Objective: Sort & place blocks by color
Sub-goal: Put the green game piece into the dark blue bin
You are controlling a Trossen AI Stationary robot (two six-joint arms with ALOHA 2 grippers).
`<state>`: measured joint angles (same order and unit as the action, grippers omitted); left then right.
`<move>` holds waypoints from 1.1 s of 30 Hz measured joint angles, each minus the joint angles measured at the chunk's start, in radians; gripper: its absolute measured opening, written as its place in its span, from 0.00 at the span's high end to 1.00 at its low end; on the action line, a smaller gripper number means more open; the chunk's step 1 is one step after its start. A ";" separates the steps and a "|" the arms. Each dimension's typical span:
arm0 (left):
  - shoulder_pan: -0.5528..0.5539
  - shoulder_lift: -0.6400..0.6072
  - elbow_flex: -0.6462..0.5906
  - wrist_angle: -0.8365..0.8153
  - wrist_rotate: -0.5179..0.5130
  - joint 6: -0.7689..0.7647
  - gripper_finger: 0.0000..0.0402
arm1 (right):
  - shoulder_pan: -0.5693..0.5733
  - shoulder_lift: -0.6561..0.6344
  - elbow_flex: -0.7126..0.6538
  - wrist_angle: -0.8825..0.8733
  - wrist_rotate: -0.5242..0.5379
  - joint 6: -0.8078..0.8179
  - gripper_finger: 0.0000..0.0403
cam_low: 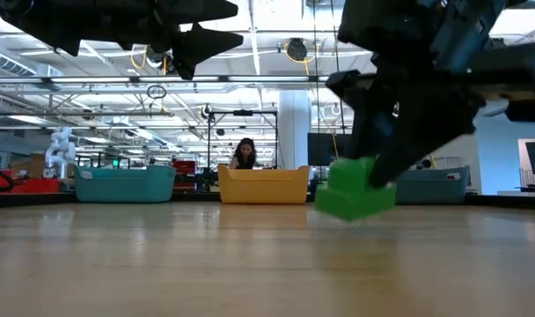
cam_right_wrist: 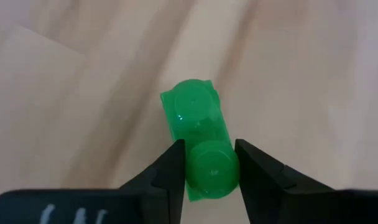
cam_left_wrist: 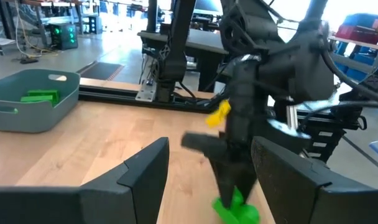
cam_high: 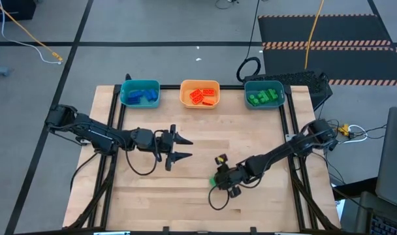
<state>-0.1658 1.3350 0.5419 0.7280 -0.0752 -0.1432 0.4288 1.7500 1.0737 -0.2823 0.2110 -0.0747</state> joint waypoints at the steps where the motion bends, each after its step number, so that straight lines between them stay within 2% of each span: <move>1: -0.001 0.000 0.000 0.000 0.000 0.000 0.42 | -0.006 -0.017 0.000 -0.024 0.011 -0.001 0.73; 9: -0.003 0.000 0.000 0.001 0.000 -0.002 0.42 | -0.108 -0.193 0.000 -0.318 0.235 0.076 0.73; 14: -0.003 0.000 0.000 0.008 0.000 -0.010 0.42 | -0.243 -0.316 -0.011 -0.451 0.301 0.136 0.73; 19: -0.005 0.000 0.000 0.011 0.000 -0.009 0.42 | -0.424 -0.439 -0.064 -0.459 0.321 0.125 0.73; 23: -0.006 0.000 0.000 0.011 -0.005 -0.001 0.42 | -0.591 -0.518 -0.094 -0.437 0.385 0.080 0.73; 30: -0.007 0.000 0.000 0.009 -0.005 0.000 0.42 | -0.872 -0.578 -0.124 -0.292 0.358 -0.022 0.73; 33: -0.006 0.000 0.000 0.009 -0.005 0.003 0.42 | -0.974 -0.560 -0.125 -0.258 0.297 -0.059 0.73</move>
<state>-0.1722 1.3350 0.5419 0.7368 -0.0803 -0.1402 -0.5454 1.1902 0.9489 -0.5399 0.5076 -0.1335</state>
